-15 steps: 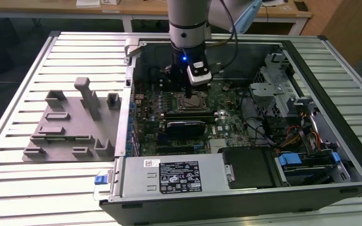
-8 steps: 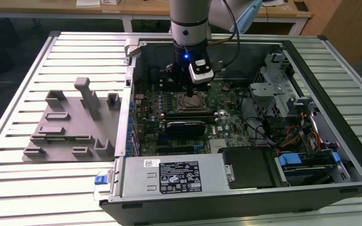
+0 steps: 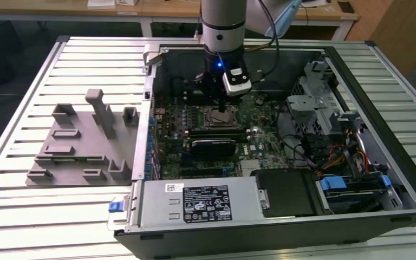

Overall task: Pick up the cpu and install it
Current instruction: 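Install the first cpu locking lever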

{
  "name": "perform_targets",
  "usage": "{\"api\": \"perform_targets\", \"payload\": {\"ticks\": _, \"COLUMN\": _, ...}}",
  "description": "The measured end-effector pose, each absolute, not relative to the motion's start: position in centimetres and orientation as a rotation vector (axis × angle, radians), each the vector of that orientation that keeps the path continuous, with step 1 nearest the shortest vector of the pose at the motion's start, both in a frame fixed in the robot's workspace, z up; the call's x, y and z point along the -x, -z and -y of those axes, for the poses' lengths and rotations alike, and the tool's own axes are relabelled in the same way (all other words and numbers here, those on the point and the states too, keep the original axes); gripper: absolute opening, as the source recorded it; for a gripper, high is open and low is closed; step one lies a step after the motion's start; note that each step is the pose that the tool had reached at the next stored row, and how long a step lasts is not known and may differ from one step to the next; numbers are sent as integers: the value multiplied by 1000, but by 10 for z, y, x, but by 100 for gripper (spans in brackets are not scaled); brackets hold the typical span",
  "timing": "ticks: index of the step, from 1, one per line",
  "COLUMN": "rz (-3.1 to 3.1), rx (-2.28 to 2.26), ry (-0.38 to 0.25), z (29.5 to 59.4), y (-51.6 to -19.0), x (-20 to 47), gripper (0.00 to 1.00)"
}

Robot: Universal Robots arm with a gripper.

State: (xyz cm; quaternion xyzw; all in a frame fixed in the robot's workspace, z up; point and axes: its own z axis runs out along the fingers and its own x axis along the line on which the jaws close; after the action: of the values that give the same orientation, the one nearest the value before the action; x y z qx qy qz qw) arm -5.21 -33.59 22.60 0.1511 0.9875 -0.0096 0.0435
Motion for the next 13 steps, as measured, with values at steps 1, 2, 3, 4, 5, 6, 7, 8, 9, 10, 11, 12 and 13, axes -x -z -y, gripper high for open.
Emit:
{"api": "perform_targets", "payload": {"ticks": 1, "rz": -3020, "rx": -458, "ry": 29, "z": 336, "y": -226, "x": 52, "gripper": 11}}
{"api": "perform_targets", "payload": {"ticks": 2, "rz": -3021, "rx": -453, "ry": 29, "z": 336, "y": -226, "x": 52, "gripper": 11}}
{"api": "perform_targets", "payload": {"ticks": 3, "rz": -3022, "rx": -448, "ry": 29, "z": 336, "y": -227, "x": 52, "gripper": 11}}
{"api": "perform_targets", "payload": {"ticks": 4, "rz": -3022, "rx": -445, "ry": 29, "z": 336, "y": -228, "x": 52, "gripper": 11}}
{"api": "perform_targets", "payload": {"ticks": 5, "rz": -3022, "rx": -445, "ry": 29, "z": 336, "y": -229, "x": 52, "gripper": 11}}
{"api": "perform_targets", "payload": {"ticks": 6, "rz": -3022, "rx": -444, "ry": 29, "z": 336, "y": -231, "x": 52, "gripper": 11}}
{"api": "perform_targets", "payload": {"ticks": 7, "rz": -3022, "rx": -444, "ry": 29, "z": 336, "y": -233, "x": 52, "gripper": 11}}
{"api": "perform_targets", "payload": {"ticks": 8, "rz": -3022, "rx": -444, "ry": 29, "z": 336, "y": -235, "x": 52, "gripper": 11}}
{"api": "perform_targets", "payload": {"ticks": 9, "rz": -3022, "rx": -444, "ry": 29, "z": 336, "y": -237, "x": 52, "gripper": 11}}
{"api": "perform_targets", "payload": {"ticks": 10, "rz": -3022, "rx": -444, "ry": 29, "z": 336, "y": -239, "x": 52, "gripper": 11}}
{"api": "perform_targets", "payload": {"ticks": 11, "rz": -3022, "rx": -444, "ry": 29, "z": 336, "y": -240, "x": 52, "gripper": 11}}
{"api": "perform_targets", "payload": {"ticks": 12, "rz": -3022, "rx": -444, "ry": 28, "z": 336, "y": -239, "x": 52, "gripper": 11}}
{"api": "perform_targets", "payload": {"ticks": 13, "rz": -3022, "rx": -444, "ry": 28, "z": 336, "y": -239, "x": 52, "gripper": 11}}
